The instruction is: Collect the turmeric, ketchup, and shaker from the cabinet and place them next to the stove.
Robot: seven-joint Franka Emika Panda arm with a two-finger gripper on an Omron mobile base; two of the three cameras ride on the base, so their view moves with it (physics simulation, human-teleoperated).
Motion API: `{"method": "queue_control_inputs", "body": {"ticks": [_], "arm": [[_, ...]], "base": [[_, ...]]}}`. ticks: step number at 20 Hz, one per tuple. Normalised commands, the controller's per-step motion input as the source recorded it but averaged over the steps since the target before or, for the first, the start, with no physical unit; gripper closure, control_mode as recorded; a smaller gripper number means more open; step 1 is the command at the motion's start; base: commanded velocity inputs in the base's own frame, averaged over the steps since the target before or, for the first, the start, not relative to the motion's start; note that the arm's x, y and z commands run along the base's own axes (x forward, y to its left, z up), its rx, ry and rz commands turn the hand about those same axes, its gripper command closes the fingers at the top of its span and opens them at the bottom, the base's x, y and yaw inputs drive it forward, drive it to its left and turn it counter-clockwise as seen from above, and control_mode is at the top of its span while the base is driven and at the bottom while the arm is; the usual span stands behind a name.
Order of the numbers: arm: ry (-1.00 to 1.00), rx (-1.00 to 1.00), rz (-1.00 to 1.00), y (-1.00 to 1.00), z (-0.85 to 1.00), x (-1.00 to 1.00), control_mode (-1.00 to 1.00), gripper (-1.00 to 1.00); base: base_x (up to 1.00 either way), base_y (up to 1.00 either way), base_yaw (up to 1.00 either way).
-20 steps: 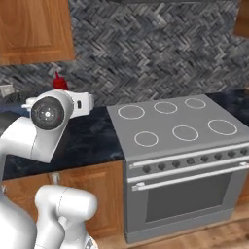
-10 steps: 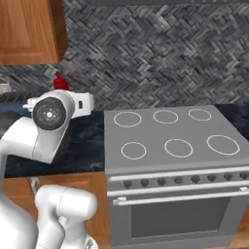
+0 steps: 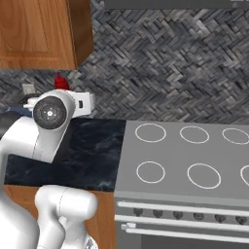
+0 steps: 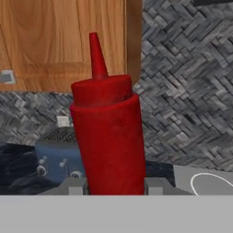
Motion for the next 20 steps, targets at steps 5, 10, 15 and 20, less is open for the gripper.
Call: {"method": "queue_control_inputs", "body": {"ticks": [5, 10, 15, 20], "arm": [[0.0, 0.0, 0.0, 0.0, 0.0, 0.0, 1.0, 1.0], [0.0, 0.04, 0.29, -0.4, -0.86, 0.79, -1.0, 1.0], [0.0, 0.0, 0.19, -0.18, -0.85, 0.75, -1.0, 1.0], [-0.07, 0.01, 0.12, 0.0, -0.61, 0.68, -1.0, 1.0]], "base": [[0.65, -0.36, 0.31], [0.0, 0.0, 0.0], [0.0, 0.0, 0.0], [0.0, 0.0, 0.0]]}}
